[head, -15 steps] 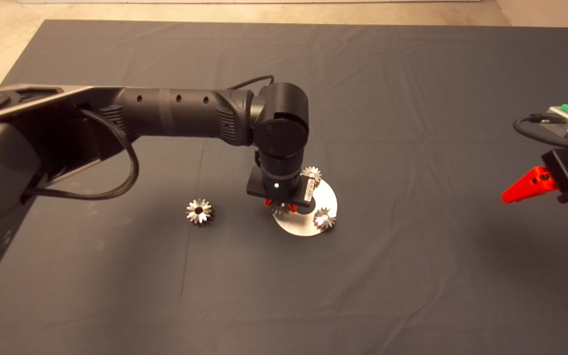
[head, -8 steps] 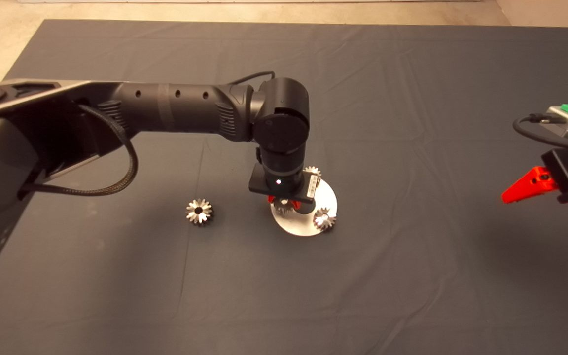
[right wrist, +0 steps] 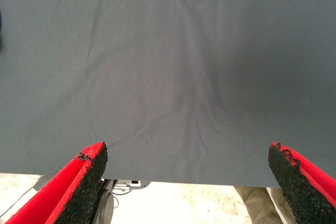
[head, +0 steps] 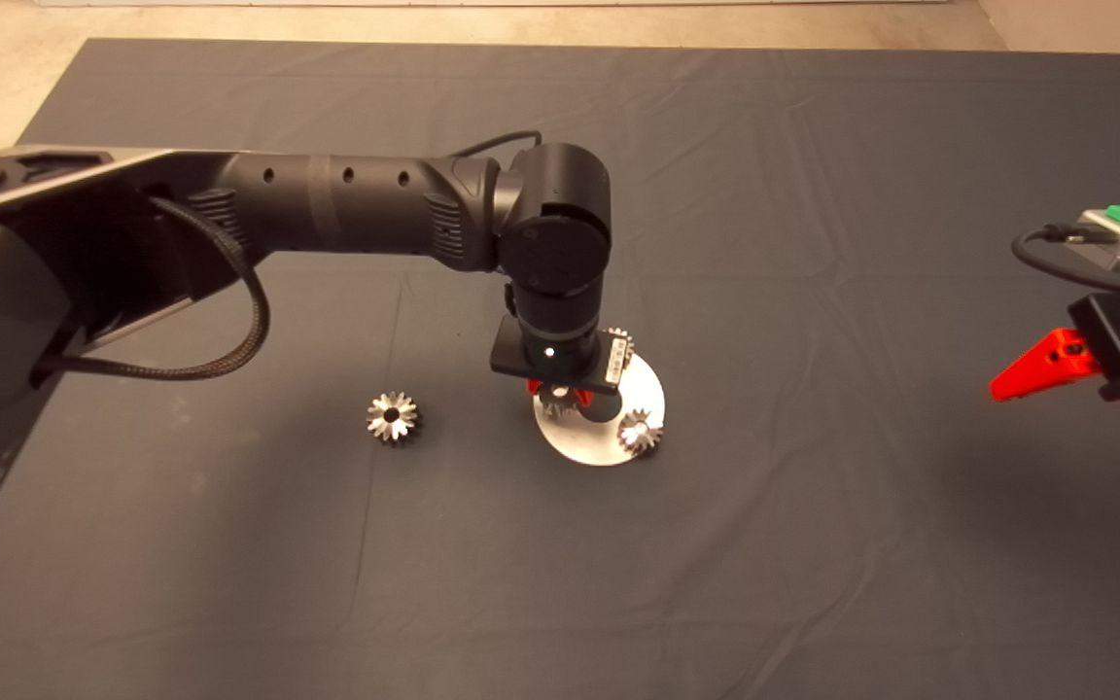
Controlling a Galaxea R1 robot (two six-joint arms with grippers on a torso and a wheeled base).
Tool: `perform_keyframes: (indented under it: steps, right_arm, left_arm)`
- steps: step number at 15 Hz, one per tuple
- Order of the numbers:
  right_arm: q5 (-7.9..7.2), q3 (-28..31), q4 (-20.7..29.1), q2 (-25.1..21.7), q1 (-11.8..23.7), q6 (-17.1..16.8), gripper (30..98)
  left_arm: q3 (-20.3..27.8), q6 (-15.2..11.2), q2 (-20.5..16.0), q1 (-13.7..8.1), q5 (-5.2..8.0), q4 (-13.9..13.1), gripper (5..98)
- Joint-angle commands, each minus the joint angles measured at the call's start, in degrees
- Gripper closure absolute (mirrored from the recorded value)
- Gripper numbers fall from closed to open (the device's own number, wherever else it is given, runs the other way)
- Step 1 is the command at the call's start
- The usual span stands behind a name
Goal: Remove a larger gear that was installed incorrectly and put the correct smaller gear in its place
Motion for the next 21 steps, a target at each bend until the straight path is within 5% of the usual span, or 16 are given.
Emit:
perform_keyframes:
  steps: [1,11,21]
  right_arm:
    - [-0.05,0.2,1.9,-0.2,1.3,-0.3,47.2]
    - [-0.05,0.0,1.8,-0.2,1.3,-0.3,47.2]
    - [-0.05,0.3,1.9,-0.3,1.3,-0.3,47.2]
  left_arm:
    - [1.0,-0.3,-0.1,-1.5,7.57,-1.2,76.7]
    - [4.3,-3.9,-0.3,-1.1,7.57,-1.1,76.3]
    - [-0.8,-0.6,-0.3,3.3,7.57,1.7,75.8]
